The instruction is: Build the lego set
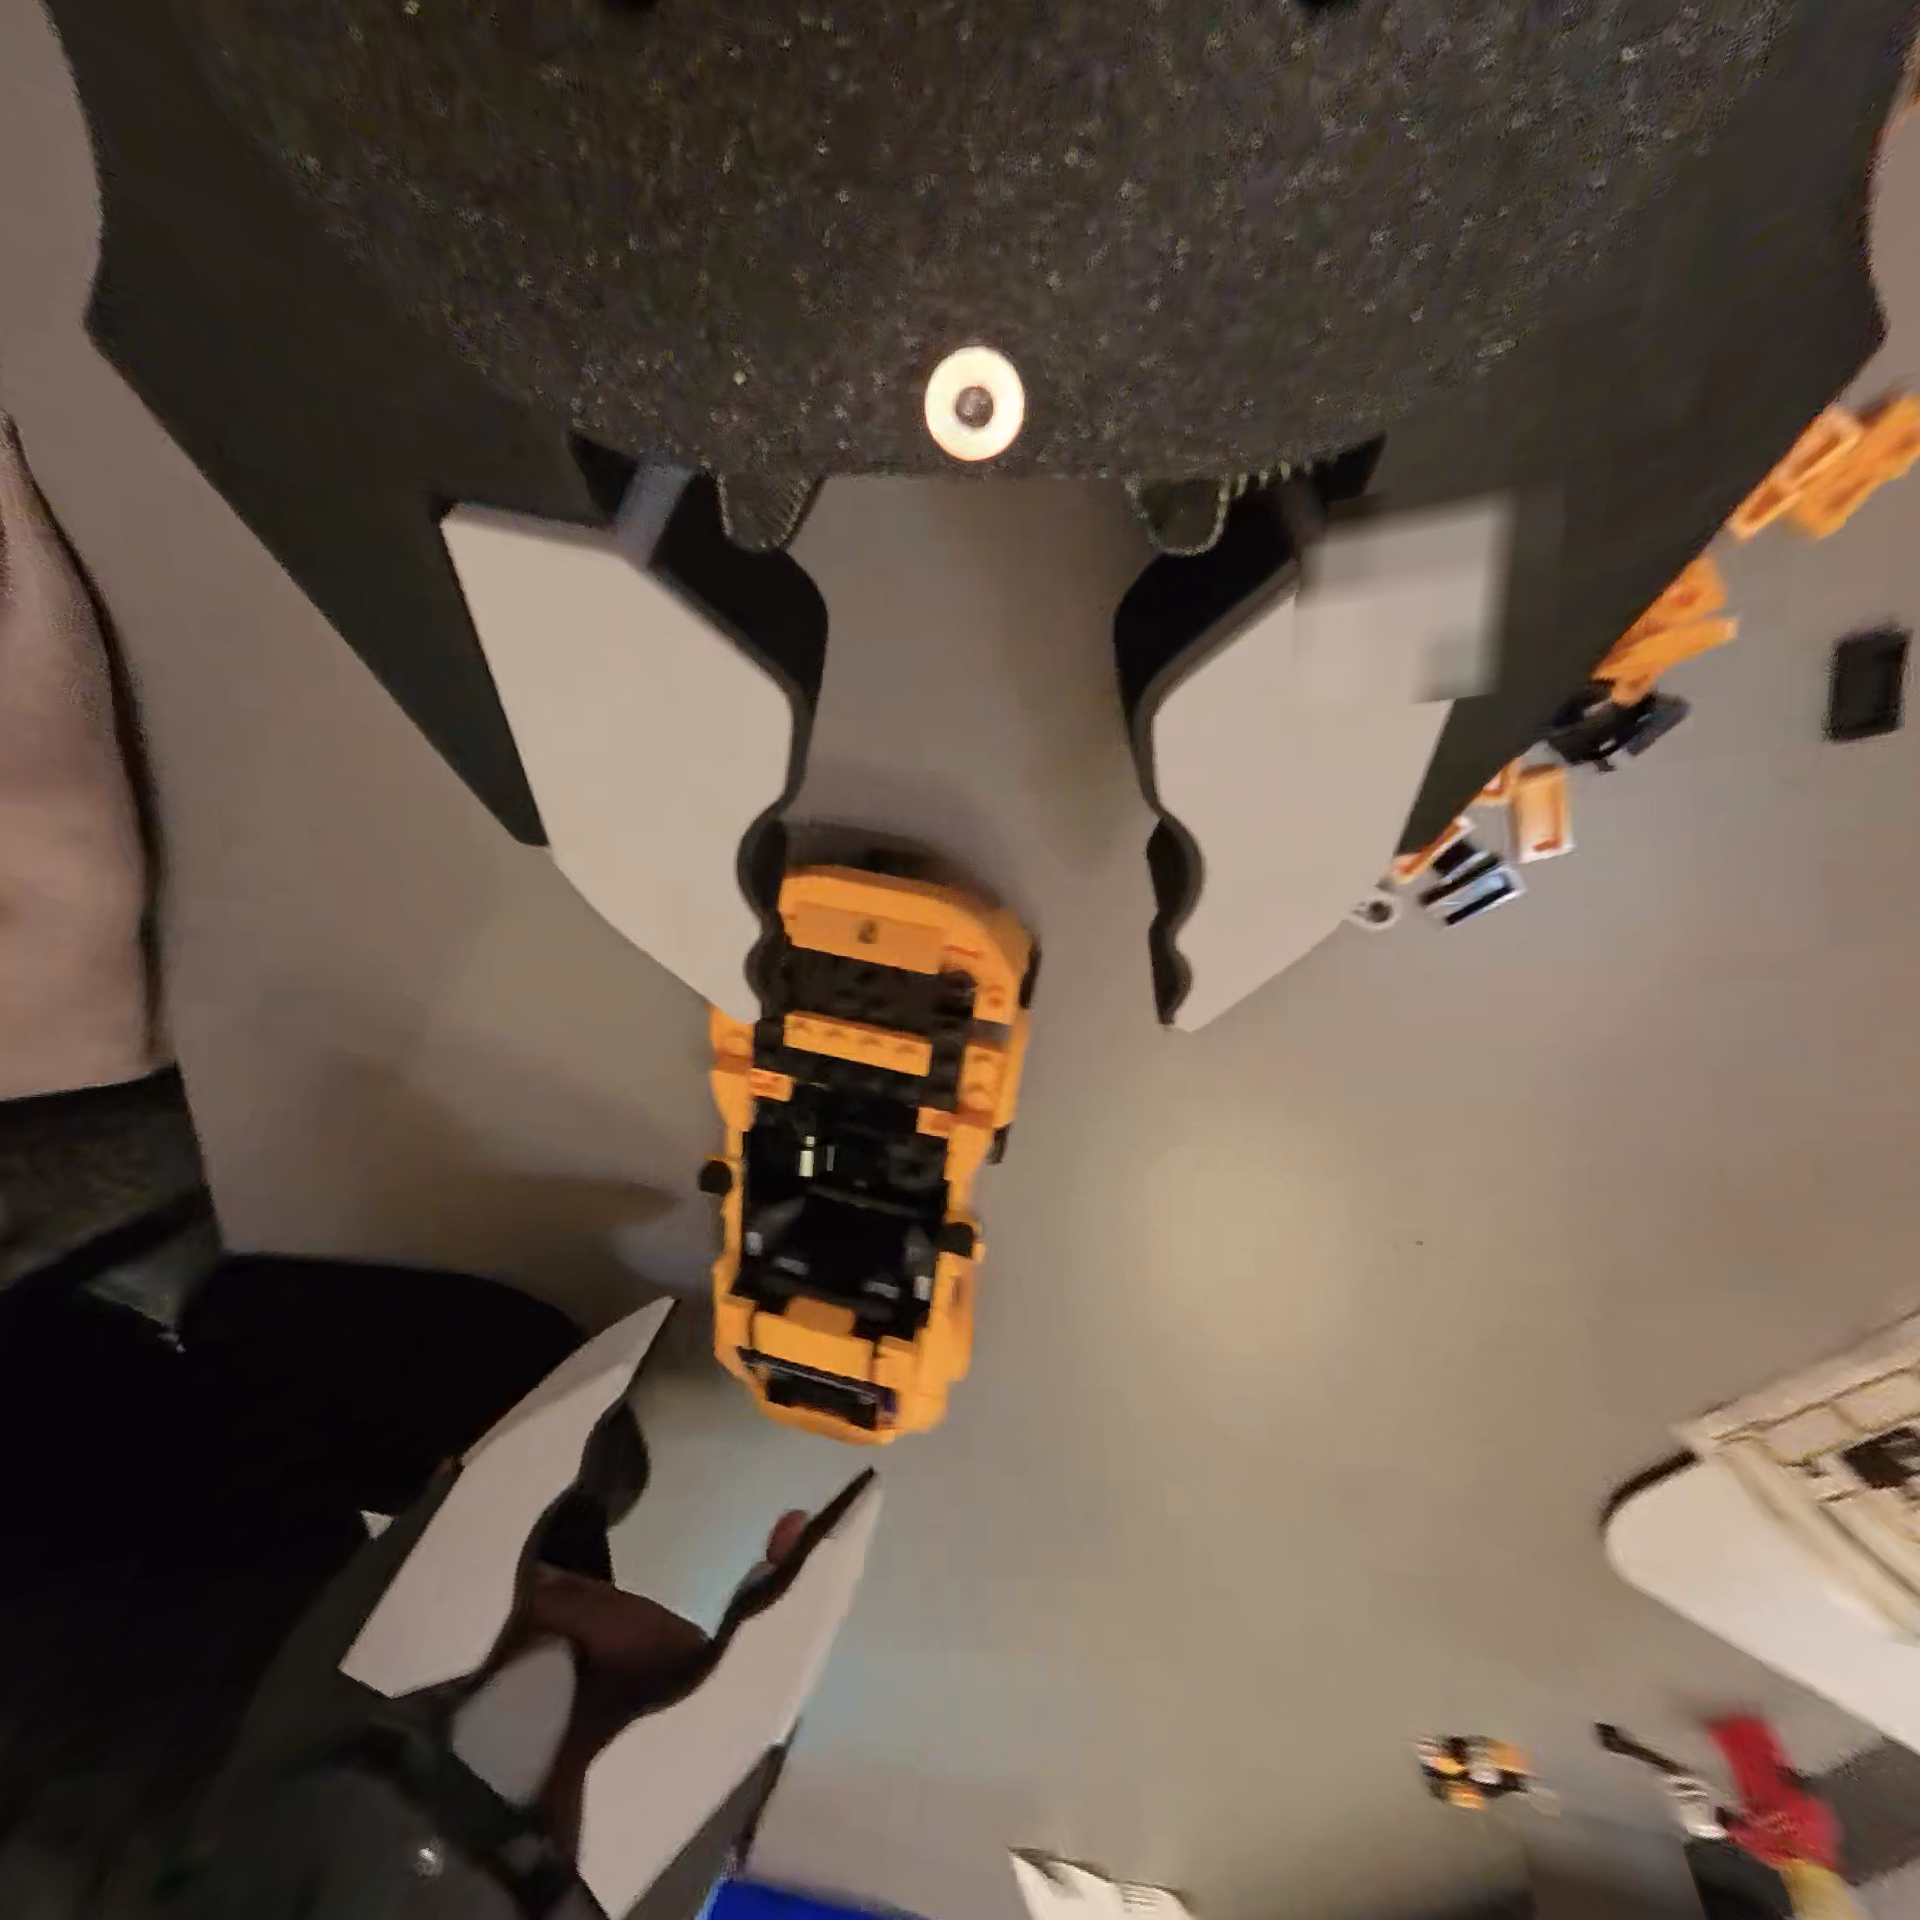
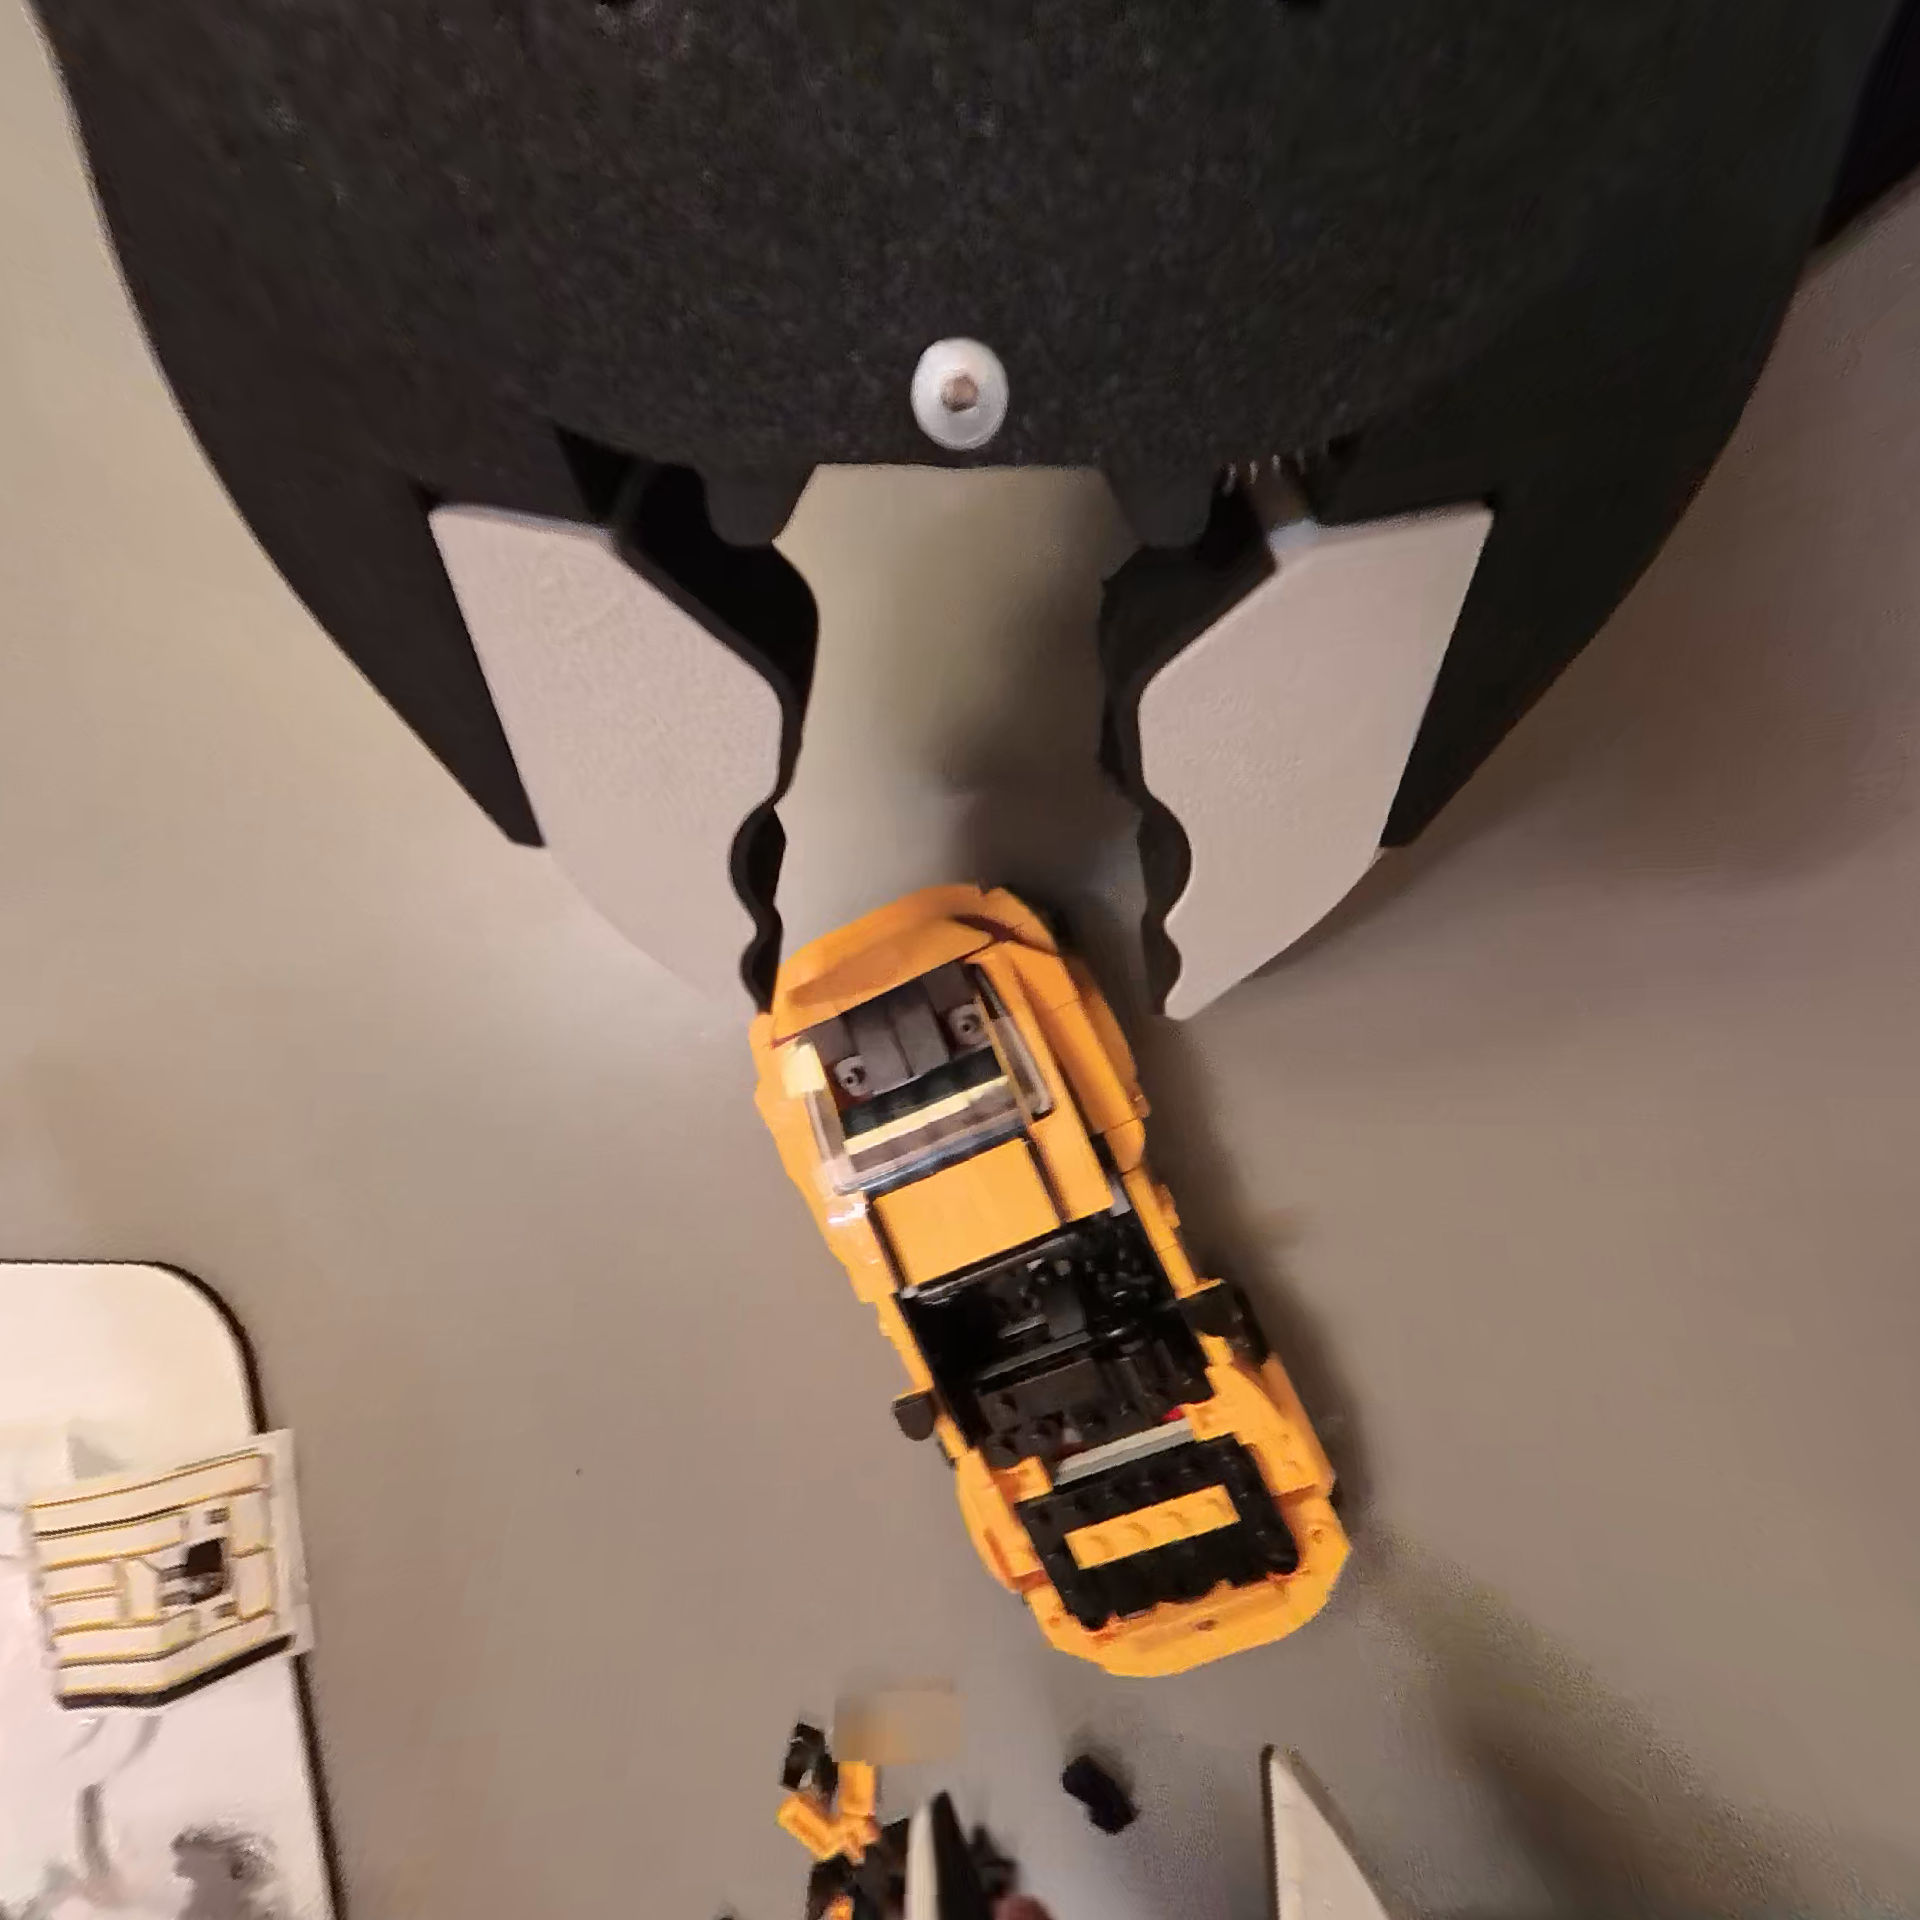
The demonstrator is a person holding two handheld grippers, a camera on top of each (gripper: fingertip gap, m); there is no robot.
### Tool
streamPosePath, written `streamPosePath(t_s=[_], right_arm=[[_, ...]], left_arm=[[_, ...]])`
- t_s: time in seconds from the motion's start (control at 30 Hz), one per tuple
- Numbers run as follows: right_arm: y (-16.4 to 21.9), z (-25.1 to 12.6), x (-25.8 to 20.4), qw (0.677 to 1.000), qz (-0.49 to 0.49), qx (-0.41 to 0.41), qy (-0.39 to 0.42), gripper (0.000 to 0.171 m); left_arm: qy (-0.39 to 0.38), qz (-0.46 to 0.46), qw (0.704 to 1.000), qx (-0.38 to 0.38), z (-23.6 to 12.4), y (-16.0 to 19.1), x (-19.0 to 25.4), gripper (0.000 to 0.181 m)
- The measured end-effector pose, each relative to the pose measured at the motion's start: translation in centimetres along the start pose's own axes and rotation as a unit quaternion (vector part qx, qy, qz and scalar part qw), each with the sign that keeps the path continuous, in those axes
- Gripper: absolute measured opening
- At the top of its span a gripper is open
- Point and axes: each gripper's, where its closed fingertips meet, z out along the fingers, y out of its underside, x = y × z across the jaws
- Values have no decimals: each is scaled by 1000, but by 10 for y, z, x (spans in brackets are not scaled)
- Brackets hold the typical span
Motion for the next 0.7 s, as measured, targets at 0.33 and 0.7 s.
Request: streamPosePath(t_s=[0.33,0.7], right_arm=[[18,19,40,996,-9,-28,83,53],[-14,-8,59,983,55,145,101,52]], left_arm=[[-55,90,991,-80,27,16,13,58],[-330,86,905,252,-132,-158,-78,4]])
